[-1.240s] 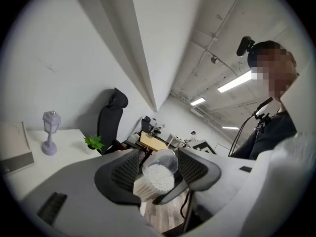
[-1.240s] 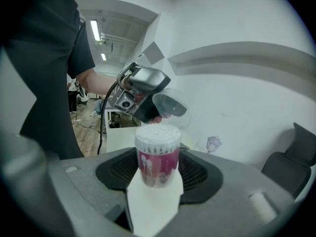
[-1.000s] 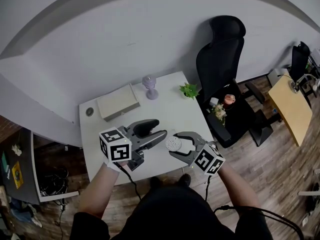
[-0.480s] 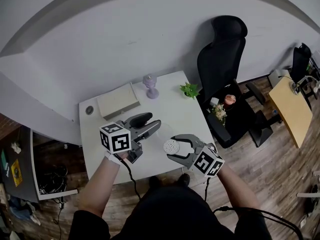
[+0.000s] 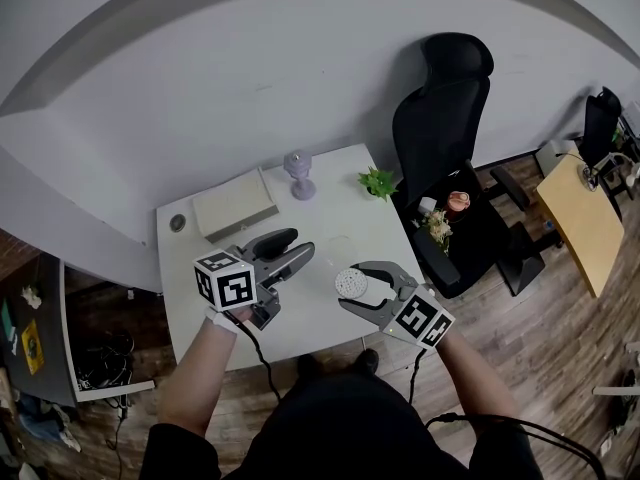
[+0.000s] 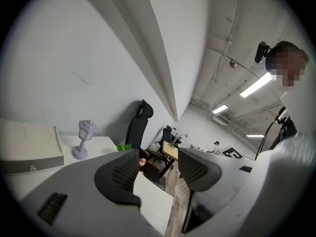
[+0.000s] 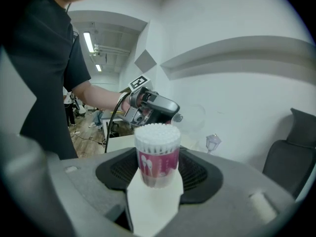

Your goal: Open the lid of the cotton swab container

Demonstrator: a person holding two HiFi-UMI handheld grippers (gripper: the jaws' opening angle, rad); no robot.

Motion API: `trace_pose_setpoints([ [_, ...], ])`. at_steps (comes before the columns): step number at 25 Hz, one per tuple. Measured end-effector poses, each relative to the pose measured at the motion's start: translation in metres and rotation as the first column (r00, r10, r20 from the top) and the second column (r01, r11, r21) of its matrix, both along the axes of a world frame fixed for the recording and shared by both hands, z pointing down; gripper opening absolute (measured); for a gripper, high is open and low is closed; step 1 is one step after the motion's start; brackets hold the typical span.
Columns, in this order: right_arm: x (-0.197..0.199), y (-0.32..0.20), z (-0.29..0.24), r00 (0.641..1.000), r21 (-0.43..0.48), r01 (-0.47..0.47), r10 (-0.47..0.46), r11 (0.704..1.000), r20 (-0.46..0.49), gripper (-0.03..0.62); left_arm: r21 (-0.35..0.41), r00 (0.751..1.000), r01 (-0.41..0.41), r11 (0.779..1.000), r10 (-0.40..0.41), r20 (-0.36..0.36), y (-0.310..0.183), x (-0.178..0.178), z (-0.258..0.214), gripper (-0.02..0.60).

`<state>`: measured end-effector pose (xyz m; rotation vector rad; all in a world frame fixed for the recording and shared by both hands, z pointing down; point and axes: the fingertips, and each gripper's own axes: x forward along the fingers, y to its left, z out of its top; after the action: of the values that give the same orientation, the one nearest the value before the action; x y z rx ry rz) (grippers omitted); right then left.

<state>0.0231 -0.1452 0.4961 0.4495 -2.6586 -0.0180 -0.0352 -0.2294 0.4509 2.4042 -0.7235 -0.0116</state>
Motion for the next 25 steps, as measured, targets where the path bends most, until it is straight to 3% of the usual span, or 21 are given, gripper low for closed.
trace_pose_setpoints([
  [9,0.008,-0.016,-0.015,0.996,0.007,-0.076,0.076,0.997,0.05,0.252,-0.007,0.998,0.066,0.998,-0.066,0.017,0.011,-0.01,0.013,0.244],
  [15,0.016,-0.028,-0.029,0.985,-0.004,-0.15,0.15,0.989,0.091,0.252,0.041,0.99,0.121,0.992,-0.124,0.072,0.023,-0.014,0.012,0.244],
  [25,0.05,-0.062,-0.051,0.911,-0.079,-0.358,0.366,0.931,0.187,0.252,0.04,0.984,0.164,0.986,-0.166,0.059,0.042,-0.017,0.012,0.244],
])
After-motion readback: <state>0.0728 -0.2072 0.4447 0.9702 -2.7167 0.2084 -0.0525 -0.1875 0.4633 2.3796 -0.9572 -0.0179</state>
